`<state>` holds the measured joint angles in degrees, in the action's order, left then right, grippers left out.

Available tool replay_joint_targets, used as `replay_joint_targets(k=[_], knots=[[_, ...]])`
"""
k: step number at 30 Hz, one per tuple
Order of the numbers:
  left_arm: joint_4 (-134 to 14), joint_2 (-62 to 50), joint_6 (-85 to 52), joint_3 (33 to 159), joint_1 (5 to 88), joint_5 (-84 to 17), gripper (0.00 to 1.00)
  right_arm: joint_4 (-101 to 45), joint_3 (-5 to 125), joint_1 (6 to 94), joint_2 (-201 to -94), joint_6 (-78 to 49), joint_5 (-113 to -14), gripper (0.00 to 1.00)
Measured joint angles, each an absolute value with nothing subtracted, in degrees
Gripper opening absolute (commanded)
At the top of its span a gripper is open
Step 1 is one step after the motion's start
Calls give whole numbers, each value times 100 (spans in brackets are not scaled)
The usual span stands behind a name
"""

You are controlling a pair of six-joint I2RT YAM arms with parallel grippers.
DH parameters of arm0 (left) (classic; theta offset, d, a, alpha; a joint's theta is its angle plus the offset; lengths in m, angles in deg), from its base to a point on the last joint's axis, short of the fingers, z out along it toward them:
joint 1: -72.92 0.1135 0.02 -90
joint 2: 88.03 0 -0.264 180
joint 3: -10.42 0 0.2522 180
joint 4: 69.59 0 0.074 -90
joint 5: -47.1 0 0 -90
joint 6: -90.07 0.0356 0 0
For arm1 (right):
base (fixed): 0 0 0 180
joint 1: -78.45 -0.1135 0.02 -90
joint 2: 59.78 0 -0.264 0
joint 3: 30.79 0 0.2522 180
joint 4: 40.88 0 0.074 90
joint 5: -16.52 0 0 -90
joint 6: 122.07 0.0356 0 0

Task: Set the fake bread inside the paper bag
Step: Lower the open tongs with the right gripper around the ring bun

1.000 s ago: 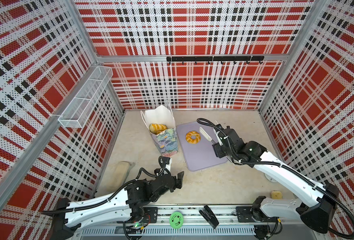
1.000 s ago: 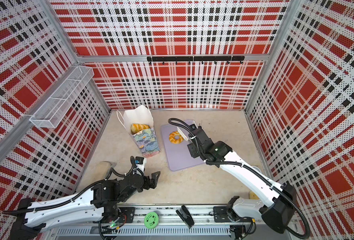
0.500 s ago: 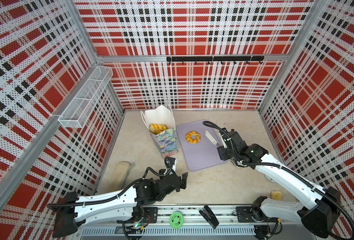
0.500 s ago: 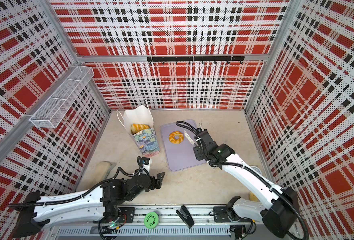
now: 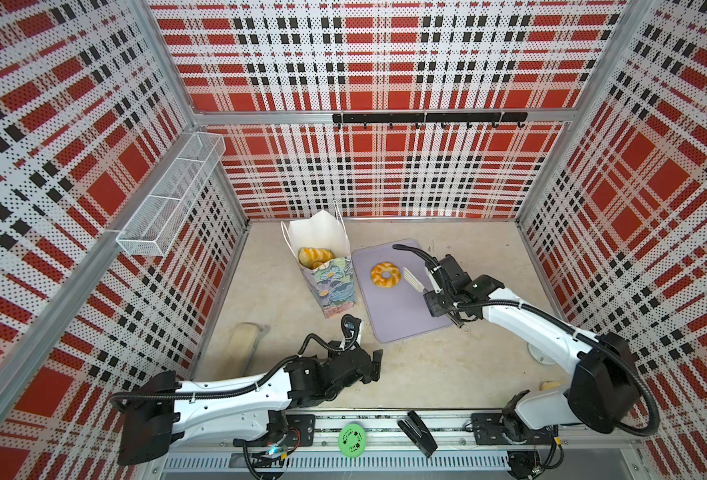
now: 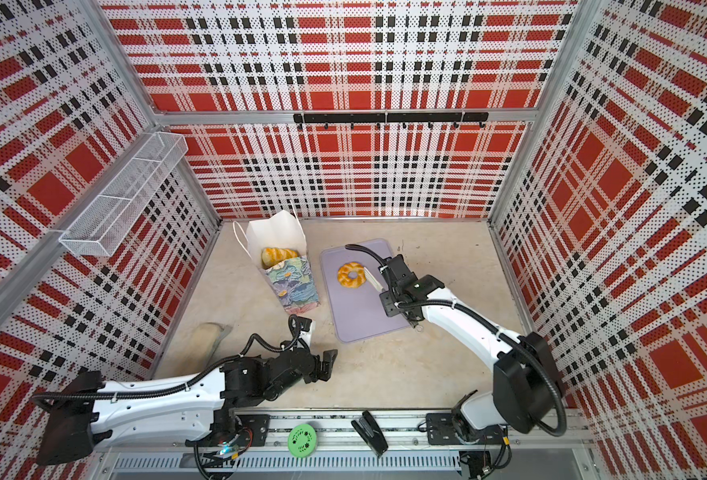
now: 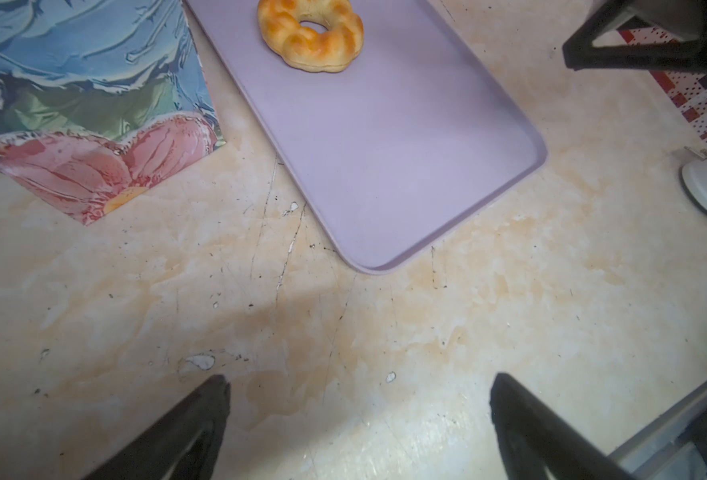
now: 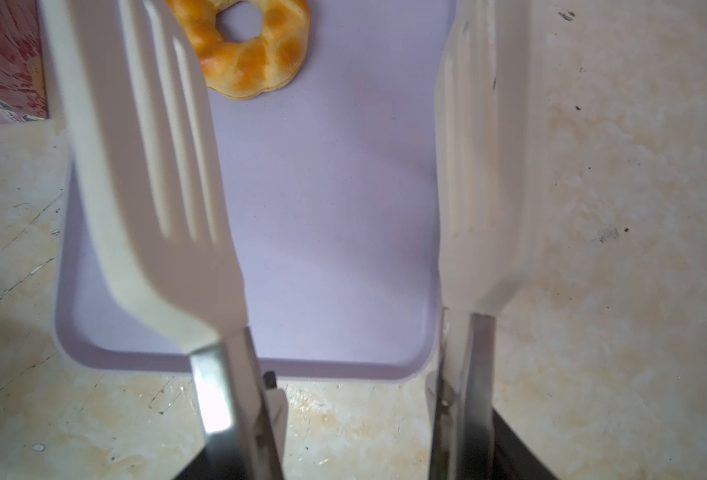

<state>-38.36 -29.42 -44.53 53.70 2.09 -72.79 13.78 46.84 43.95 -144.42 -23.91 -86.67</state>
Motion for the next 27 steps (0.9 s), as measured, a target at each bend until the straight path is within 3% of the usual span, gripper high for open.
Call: replay_joint_targets(k=[17,27], knots=[[-3984,-2957,-4534,5149,209,-7182,99,1442,6437,4572,-16595,-2787,-8549,60],[-3973,-3185,-4638,5000,211,-7182,100,1785,7200,4580,-17270,-2979,-8569,60]])
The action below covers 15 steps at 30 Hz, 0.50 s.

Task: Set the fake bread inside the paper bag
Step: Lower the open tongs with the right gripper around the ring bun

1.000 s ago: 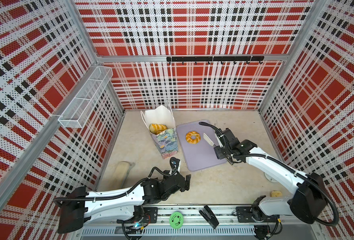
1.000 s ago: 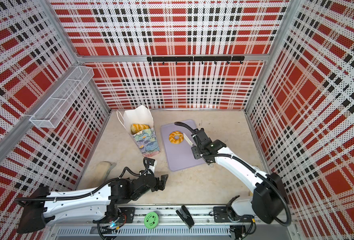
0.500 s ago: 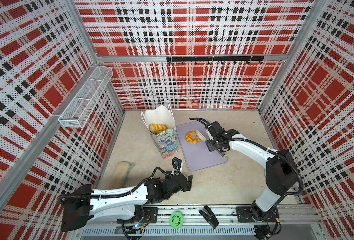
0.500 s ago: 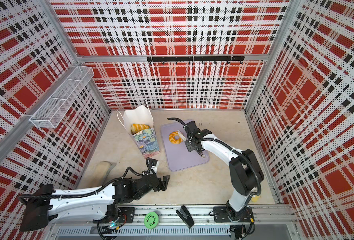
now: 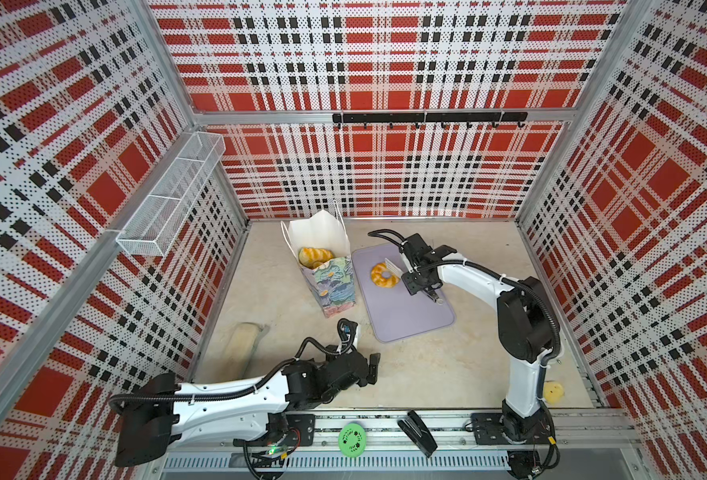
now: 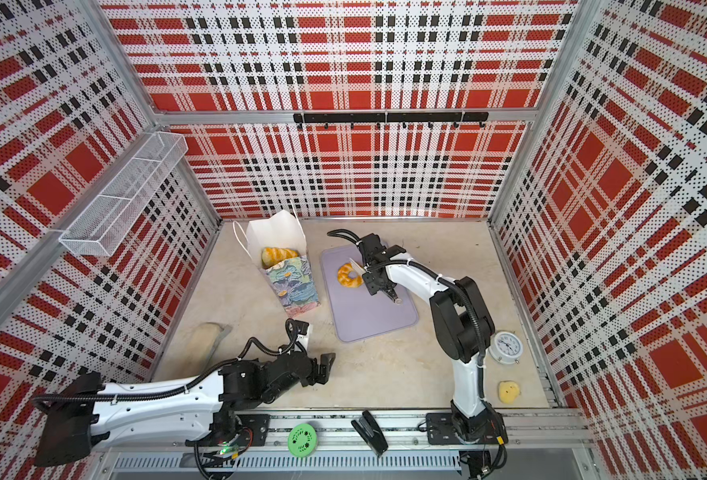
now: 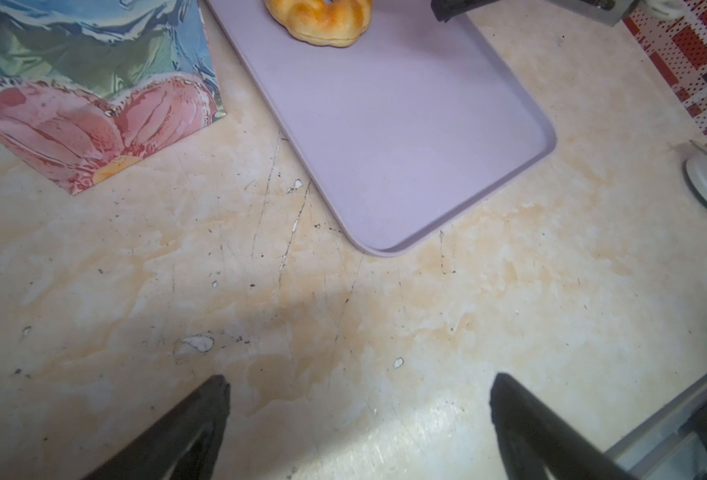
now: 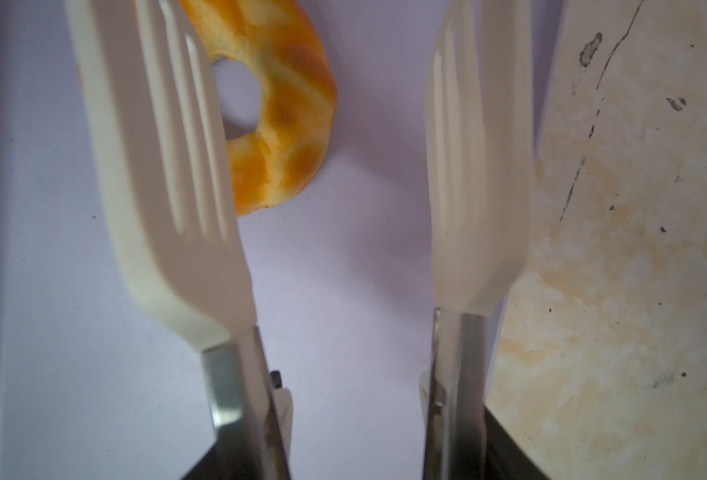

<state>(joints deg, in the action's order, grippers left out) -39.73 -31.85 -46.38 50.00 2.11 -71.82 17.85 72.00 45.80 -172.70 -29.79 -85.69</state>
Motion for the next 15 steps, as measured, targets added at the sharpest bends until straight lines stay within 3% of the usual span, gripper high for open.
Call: replay_joint_targets(k=[9,15], knots=[[-3969,-3244,-4671,4948,211,-7182,100,2117,7613,4580,-17675,-3176,-8693,58],[-3956,-3312,-4711,4920,211,-7182,100,2327,7869,4580,-17932,-3322,-8855,49]])
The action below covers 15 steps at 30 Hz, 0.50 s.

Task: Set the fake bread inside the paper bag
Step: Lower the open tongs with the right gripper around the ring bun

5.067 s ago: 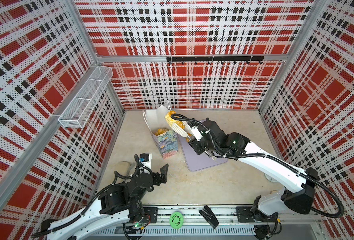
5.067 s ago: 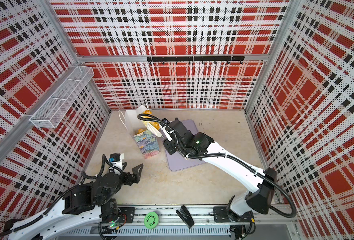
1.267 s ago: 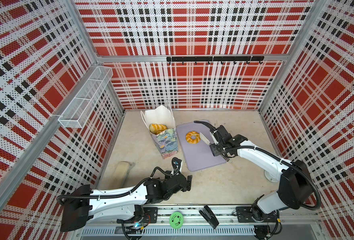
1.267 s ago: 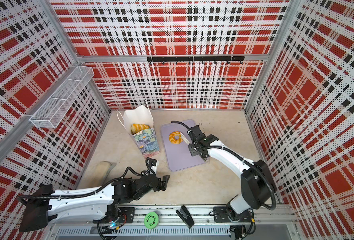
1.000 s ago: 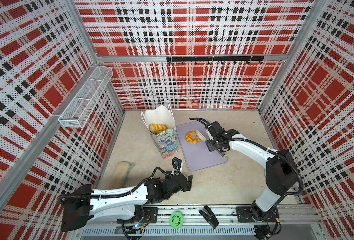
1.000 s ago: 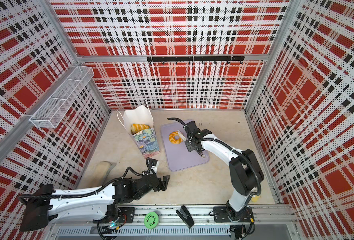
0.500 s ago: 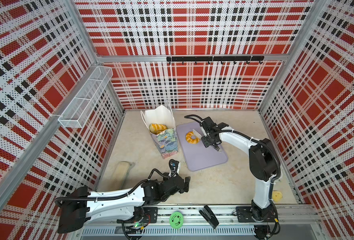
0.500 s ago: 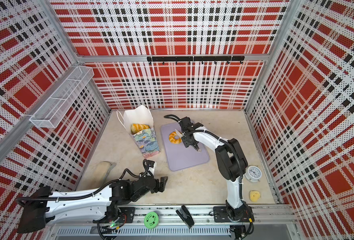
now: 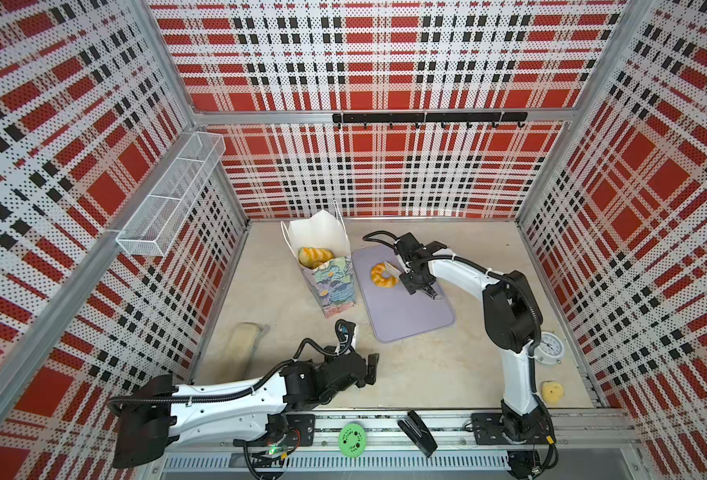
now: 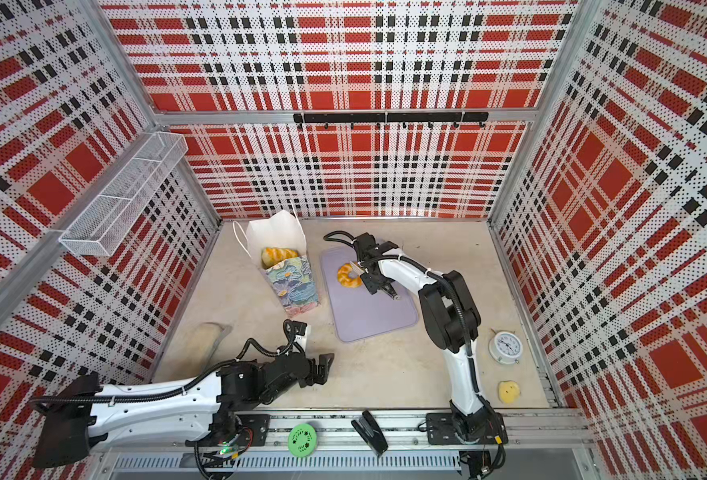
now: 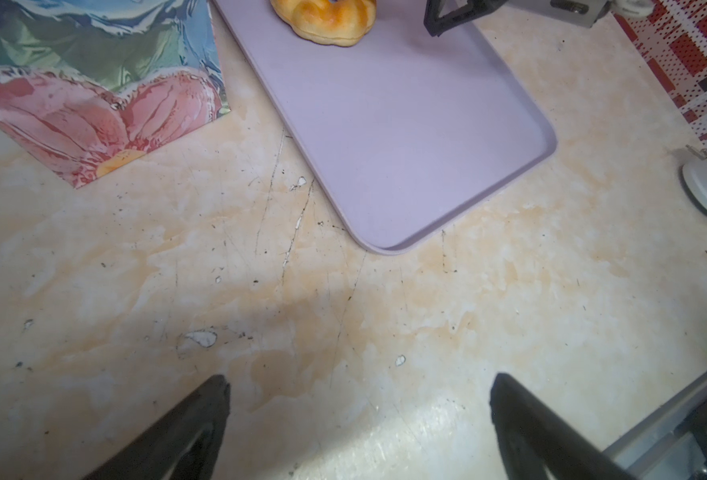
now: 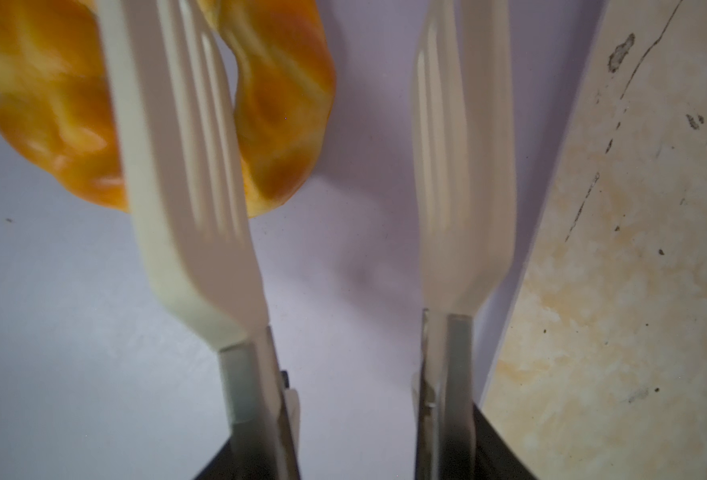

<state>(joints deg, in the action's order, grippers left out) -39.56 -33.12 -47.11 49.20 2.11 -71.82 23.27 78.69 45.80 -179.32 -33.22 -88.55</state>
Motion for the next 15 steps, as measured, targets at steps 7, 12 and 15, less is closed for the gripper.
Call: replay_joint_targets(k=[7,12,15], knots=[[-3947,-3434,-4746,4858,211,-7185,99,2515,7812,4580,-17924,-3427,-9002,46],[-3941,-3508,-4757,4828,211,-7185,99,2550,7220,4580,-17626,-3414,-9019,46],[-3941,-3519,-4767,4817,209,-7187,99,2600,6761,4580,-17244,-3381,-8993,47]])
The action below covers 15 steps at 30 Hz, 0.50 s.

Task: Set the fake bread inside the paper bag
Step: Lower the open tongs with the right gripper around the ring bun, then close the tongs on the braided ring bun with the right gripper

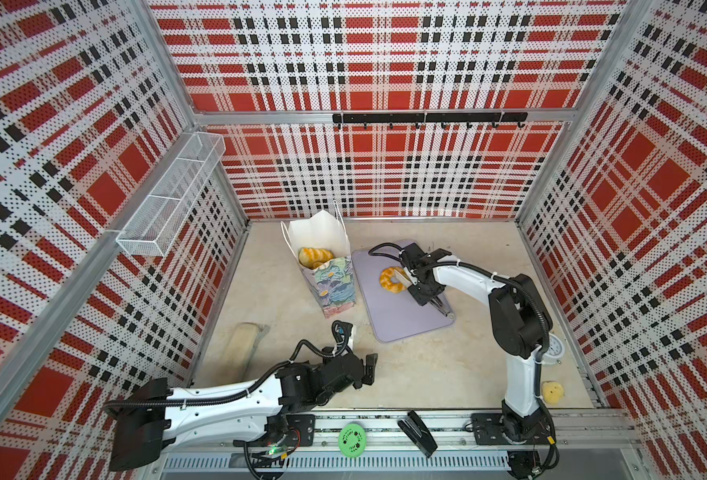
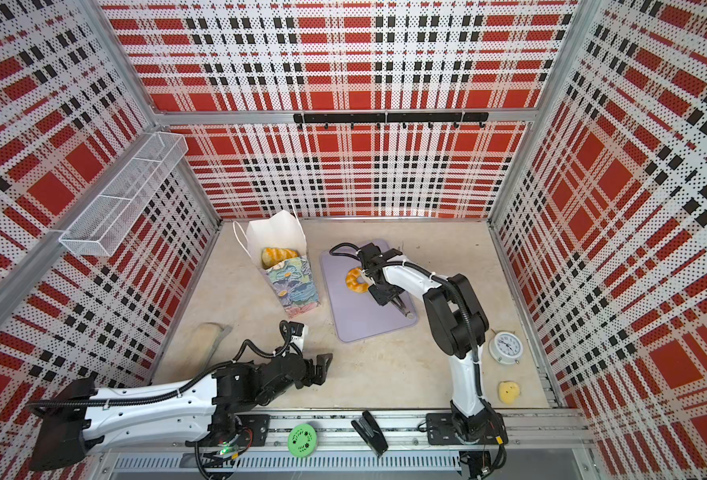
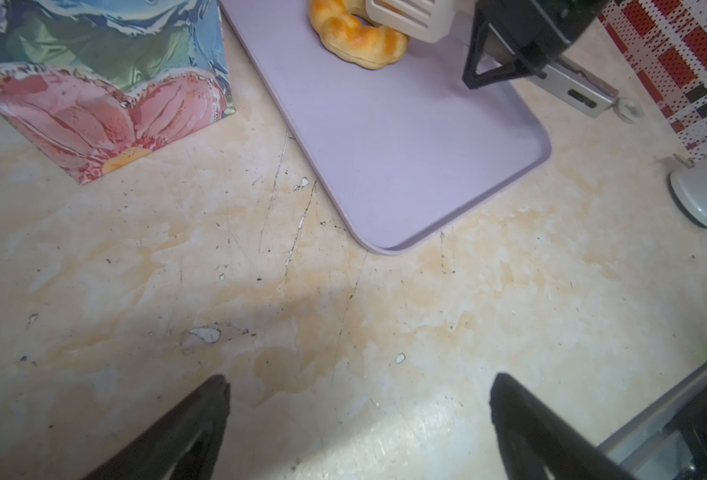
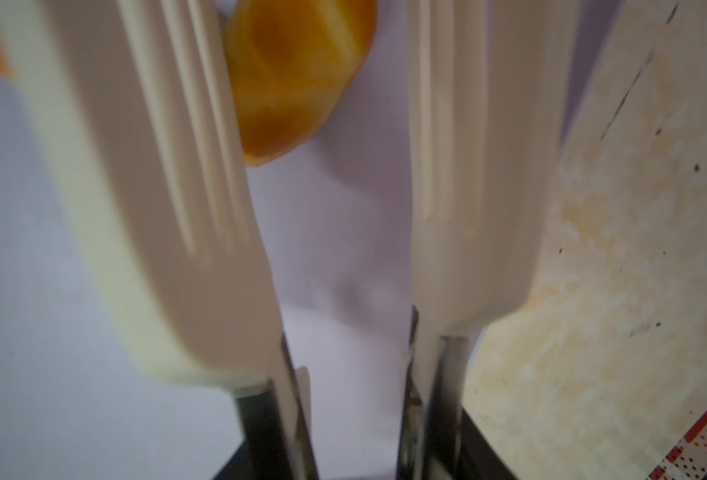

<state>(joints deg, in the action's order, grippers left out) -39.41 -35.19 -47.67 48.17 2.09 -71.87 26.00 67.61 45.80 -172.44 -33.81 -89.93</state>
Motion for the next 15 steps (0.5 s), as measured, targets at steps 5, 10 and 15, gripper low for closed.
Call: replay_joint_targets(k=[5,10,15], knots=[[-3943,-3519,-4772,4778,205,-7187,99,2670,6186,4569,-16536,-3261,-8954,49],[-3949,-3515,-4772,4778,181,-7187,99,2746,6046,4563,-16140,-3197,-8943,51],[-3954,-3482,-4776,4778,137,-7187,99,2746,6055,4563,-16107,-3204,-9013,53]])
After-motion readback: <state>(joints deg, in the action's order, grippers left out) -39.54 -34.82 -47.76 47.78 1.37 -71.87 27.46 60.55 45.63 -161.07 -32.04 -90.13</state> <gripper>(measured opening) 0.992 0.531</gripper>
